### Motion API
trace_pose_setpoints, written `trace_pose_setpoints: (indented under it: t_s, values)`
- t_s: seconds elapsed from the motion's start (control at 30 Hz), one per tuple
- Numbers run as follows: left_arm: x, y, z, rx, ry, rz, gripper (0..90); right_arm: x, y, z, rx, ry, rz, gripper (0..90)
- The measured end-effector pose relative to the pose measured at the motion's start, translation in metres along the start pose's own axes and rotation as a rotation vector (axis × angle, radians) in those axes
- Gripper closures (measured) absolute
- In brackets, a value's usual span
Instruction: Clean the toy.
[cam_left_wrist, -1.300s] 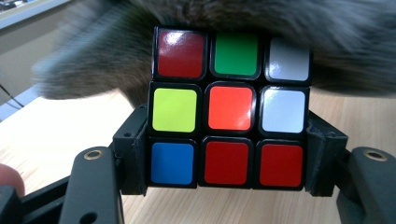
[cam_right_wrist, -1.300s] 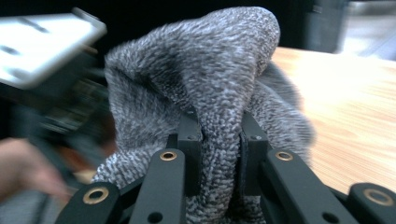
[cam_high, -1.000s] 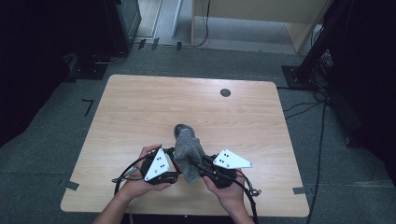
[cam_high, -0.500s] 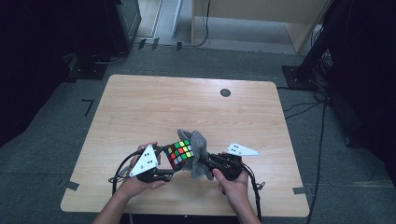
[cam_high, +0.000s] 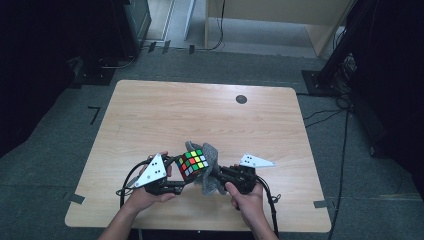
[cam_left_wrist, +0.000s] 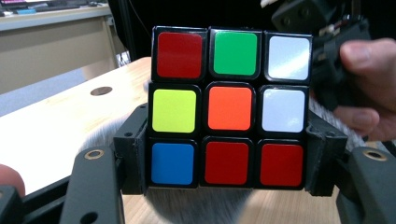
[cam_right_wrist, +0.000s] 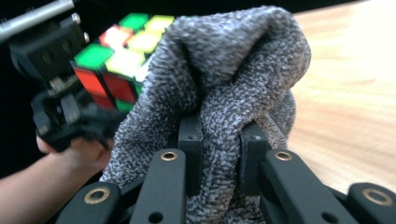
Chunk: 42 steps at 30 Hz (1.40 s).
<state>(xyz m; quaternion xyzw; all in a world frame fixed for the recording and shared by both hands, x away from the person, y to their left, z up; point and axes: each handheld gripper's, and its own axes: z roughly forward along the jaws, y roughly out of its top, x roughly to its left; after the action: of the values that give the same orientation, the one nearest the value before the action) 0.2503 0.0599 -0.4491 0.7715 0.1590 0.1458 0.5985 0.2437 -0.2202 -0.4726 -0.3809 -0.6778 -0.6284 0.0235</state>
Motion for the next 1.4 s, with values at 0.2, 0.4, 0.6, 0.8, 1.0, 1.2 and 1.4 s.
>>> trace_pose_setpoints:
  t_s: [0.2,0.4,0.6,0.8,1.0,1.2,1.4]
  values:
    - [0.001,-0.002,0.001,0.010,-0.007,-0.002,33.6,0.002,0.008,-0.010,-0.058,-0.011,-0.018,76.9]
    - [0.000,-0.001,0.001,0.002,-0.014,-0.008,33.6,-0.002,0.001,-0.004,-0.044,0.030,0.023,77.3]
    - [-0.001,-0.008,0.010,0.112,0.040,0.055,33.6,0.008,0.014,-0.021,-0.136,-0.026,-0.052,77.3]
    - [-0.014,-0.012,0.023,0.179,0.085,0.119,33.5,0.042,0.015,-0.011,-0.096,-0.059,-0.271,77.2]
    - [-0.010,-0.005,0.012,0.104,0.063,0.093,33.5,0.023,0.012,-0.013,-0.059,-0.184,-0.232,77.4]
    - [-0.010,-0.009,0.017,0.154,0.083,0.110,33.6,0.048,0.014,-0.006,-0.058,-0.086,-0.315,76.5]
    - [-0.009,-0.009,0.017,0.147,0.088,0.107,33.6,0.039,0.013,-0.008,-0.054,-0.084,-0.280,75.5]
